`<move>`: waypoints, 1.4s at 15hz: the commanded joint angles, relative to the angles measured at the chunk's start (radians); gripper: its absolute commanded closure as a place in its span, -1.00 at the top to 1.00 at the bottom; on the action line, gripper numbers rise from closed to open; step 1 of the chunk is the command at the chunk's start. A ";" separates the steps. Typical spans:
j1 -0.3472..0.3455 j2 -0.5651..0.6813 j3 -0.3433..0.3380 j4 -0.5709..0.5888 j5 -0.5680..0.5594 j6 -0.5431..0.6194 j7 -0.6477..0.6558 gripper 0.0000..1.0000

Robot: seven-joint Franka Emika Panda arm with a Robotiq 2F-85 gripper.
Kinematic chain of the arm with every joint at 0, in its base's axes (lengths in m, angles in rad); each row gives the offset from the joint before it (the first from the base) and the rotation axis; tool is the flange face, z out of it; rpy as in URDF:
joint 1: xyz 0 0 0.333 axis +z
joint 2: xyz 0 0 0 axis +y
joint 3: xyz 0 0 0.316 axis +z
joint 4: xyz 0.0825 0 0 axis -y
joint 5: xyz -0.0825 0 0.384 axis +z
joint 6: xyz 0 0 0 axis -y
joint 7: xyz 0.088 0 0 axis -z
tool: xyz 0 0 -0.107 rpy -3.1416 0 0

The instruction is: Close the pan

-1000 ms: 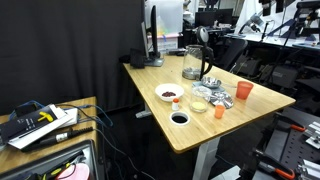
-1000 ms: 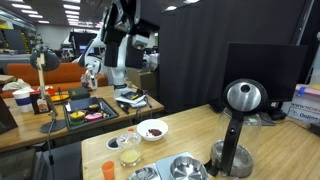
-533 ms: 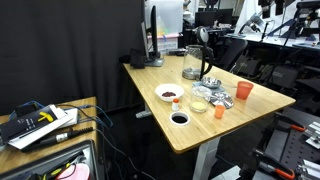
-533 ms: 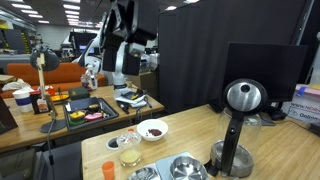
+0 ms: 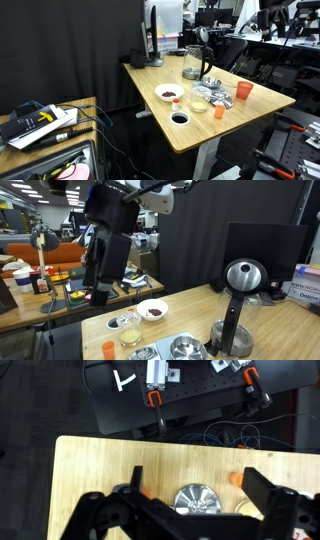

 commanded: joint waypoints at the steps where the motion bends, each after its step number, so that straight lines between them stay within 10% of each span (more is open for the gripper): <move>1: -0.007 0.001 0.007 0.006 0.002 -0.002 -0.002 1.00; 7: -0.006 0.004 0.005 0.004 0.010 0.023 0.002 1.00; 15: -0.024 0.094 0.050 -0.075 0.045 0.390 0.314 1.00; 21: -0.018 0.102 0.048 -0.066 0.036 0.370 0.304 1.00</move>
